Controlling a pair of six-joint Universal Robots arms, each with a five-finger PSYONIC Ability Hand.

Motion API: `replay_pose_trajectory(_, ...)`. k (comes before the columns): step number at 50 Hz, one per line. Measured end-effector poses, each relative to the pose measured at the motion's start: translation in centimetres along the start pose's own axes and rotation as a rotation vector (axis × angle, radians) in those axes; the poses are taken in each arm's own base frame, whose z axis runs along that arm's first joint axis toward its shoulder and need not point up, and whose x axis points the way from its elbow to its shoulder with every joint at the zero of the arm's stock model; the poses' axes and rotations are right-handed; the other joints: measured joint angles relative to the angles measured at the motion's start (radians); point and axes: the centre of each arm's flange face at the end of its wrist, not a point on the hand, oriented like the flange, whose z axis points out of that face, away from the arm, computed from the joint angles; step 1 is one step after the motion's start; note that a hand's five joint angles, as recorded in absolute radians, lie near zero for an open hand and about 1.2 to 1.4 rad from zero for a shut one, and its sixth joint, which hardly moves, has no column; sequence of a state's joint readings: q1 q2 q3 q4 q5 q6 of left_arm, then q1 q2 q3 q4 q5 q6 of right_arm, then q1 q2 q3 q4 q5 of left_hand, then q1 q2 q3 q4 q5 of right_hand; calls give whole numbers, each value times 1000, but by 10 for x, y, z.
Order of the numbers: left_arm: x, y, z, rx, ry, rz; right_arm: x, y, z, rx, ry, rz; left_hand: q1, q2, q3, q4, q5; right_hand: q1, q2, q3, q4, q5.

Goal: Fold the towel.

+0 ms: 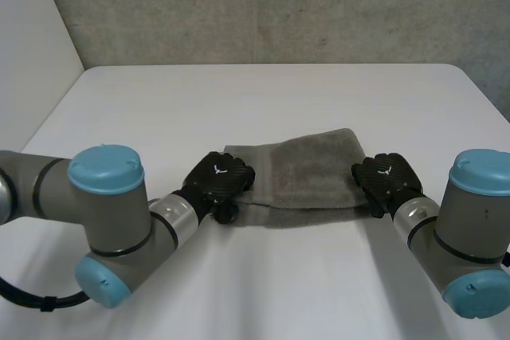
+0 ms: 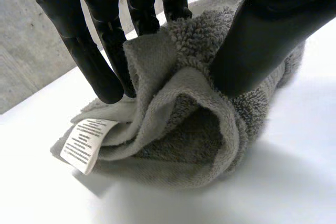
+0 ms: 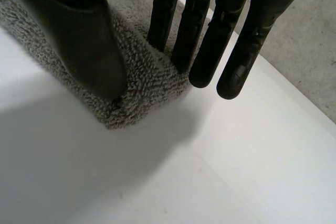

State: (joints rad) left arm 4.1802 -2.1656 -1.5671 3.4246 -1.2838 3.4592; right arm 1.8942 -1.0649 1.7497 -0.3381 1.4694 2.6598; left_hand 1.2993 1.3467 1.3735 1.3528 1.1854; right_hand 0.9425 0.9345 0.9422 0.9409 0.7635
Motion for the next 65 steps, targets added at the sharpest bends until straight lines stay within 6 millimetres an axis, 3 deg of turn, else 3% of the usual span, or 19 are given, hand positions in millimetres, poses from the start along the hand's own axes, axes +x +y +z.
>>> replay_pose_trajectory(8, 5, 0, -15, -5, 2, -2, 2, 3, 2, -10, 9, -4, -9, -46, -75, -51, -53, -16, -8, -17, -17, -14)
replay_pose_trajectory(13, 7, 6, -17, -20, 6, -6, 4, 3, 3, -13, 17, -16, -228, -279, -307, -290, -292, 248, 315, 307, 306, 306)
replay_pose_trajectory(17, 9, 9, -19, -32, 8, -10, 10, 1, 3, -13, 35, -40, -552, -596, -624, -610, -607, 321, 348, 392, 395, 388)
replay_pose_trajectory(22, 7, 0, -30, -20, -2, -12, 20, -13, 4, 24, 67, -110, -773, -822, -852, -827, -850, 339, 347, 392, 395, 388)
replay_pose_trajectory(27, 1, -15, -41, 16, -26, -8, 18, -38, 4, 98, 73, -195, -811, -851, -889, -859, -894, 347, 347, 392, 395, 389)
replay_pose_trajectory(31, -15, -35, -51, 72, -80, 0, -12, -71, -2, 214, 18, -288, -855, -882, -931, -904, -937, 353, 348, 392, 395, 397)
replay_pose_trajectory(36, -45, -56, -62, 135, -177, 5, -74, -102, -18, 358, -104, -415, -889, -913, -967, -940, -975, 353, 348, 392, 395, 397)
replay_pose_trajectory(42, -65, -63, -65, 164, -232, -23, -140, -99, -36, 444, -262, -565, -897, -923, -978, -946, -985, 354, 357, 392, 395, 397)
replay_pose_trajectory(45, -68, -64, -64, 173, -238, -51, -156, -92, -40, 455, -309, -608, -897, -924, -978, -946, -985, 328, 332, 359, 368, 369)
replay_pose_trajectory(47, -70, -66, -63, 183, -239, -77, -161, -89, -43, 460, -328, -622, -897, -924, -978, -946, -986, 72, 72, 79, 81, 76)
replay_pose_trajectory(52, -74, -69, -56, 202, -237, -112, -155, -94, -50, 464, -330, -573, -897, -924, -978, -946, -986, -269, -255, -265, -262, -277)
replay_pose_trajectory(54, -75, -71, -53, 210, -234, -119, -147, -97, -53, 462, -325, -523, -897, -924, -978, -946, -986, -341, -324, -327, -335, -360)
replay_pose_trajectory(58, -79, -76, -40, 229, -230, -136, -120, -107, -59, 452, -300, -360, -897, -924, -978, -946, -986, -662, -666, -665, -668, -699)
replay_pose_trajectory(65, -76, -85, -14, 264, -217, -187, -75, -119, -64, 429, -235, -115, -897, -924, -978, -946, -986, -707, -687, -695, -683, -703)
